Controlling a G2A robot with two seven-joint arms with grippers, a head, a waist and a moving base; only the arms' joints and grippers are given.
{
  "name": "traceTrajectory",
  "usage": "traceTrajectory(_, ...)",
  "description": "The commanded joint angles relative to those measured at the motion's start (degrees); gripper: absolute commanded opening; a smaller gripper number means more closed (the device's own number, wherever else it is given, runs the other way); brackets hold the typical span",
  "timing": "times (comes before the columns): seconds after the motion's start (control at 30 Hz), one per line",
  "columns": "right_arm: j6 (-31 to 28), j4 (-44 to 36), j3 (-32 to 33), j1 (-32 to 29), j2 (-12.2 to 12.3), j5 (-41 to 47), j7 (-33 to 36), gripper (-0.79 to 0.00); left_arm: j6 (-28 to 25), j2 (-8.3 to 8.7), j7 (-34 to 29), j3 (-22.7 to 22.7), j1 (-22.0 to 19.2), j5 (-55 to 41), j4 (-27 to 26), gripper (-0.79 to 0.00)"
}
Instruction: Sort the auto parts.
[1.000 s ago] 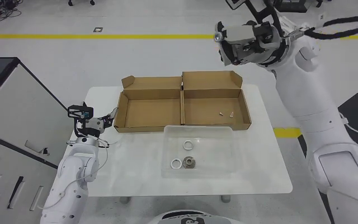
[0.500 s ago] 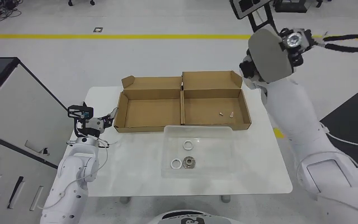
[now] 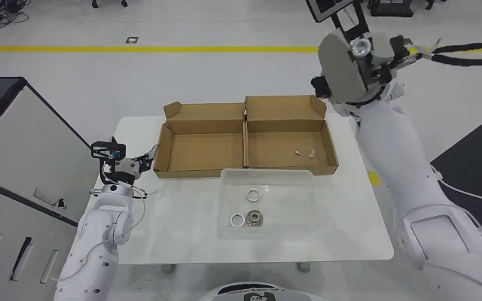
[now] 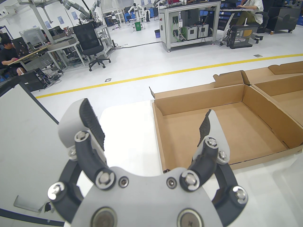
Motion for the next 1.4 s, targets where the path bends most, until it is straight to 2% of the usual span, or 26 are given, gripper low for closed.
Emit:
traceTrajectory(0.0,1.19,-0.34,0.72,-0.09,0.25,-4.02,-0.1,-0.785,0.0,0.0,0.0,0.0,0.0,0.0,0.0,0.0)
traceTrajectory(0.13,3.03,-1.11,2.03,-0.53,0.63,-9.56,0.0,-0.785,0.0,0.0,0.0,0.0,0.0,0.0,0.0,0.0)
traceTrajectory(0.3,3.46,-1.96,3.28,-1.69,0.69,-10.81,-0.14,-0.785,0.0,0.0,0.0,0.0,0.0,0.0,0.0,0.0)
traceTrajectory(0.6,-0.44,-3.49,4.25,-5.1,-0.61,1.46,1.02,-0.785,0.0,0.0,0.0,0.0,0.0,0.0,0.0,0.0)
traceTrajectory(0.83,-2.14,-4.08,5.35,-6.77,-1.52,6.87,1.22,-0.785,0.0,0.0,0.0,0.0,0.0,0.0,0.0,0.0)
traceTrajectory(0.97,-1.72,-3.92,6.22,-6.97,-1.66,4.59,0.98,-0.785,0.0,0.0,0.0,0.0,0.0,0.0,0.0,0.0)
traceTrajectory(1.37,5.59,-5.11,9.87,-6.46,-0.33,-14.61,1.61,-0.785,0.0,0.0,0.0,0.0,0.0,0.0,0.0,0.0)
